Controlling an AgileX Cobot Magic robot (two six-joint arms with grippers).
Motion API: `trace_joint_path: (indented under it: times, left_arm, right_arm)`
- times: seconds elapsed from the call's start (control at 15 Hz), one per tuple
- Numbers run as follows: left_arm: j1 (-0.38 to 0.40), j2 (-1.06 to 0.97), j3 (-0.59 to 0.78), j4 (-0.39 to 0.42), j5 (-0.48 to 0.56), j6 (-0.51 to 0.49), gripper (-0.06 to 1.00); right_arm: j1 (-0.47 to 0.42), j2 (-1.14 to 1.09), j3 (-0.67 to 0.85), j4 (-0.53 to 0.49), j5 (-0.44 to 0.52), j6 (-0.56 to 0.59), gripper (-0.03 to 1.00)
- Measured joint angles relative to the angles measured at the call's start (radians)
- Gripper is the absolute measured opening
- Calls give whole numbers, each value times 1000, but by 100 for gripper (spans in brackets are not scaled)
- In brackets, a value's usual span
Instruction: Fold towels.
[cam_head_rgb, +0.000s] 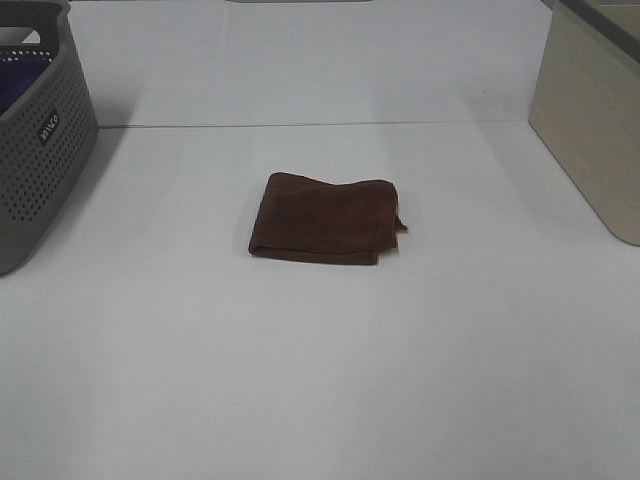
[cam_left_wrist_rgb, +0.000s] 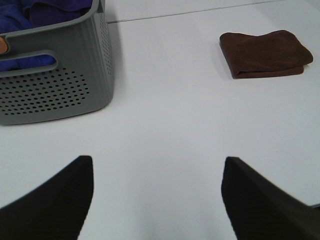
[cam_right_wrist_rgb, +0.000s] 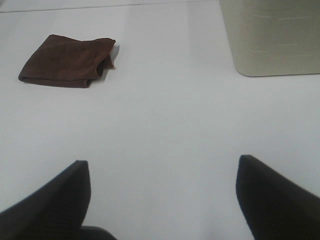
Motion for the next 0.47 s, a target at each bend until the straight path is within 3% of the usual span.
trace_joint_path:
  times: [0.47]
  left_arm:
    - [0, 0, 0, 0, 0, 0, 69]
  right_arm:
    - [0, 0, 0, 1, 0, 0, 76]
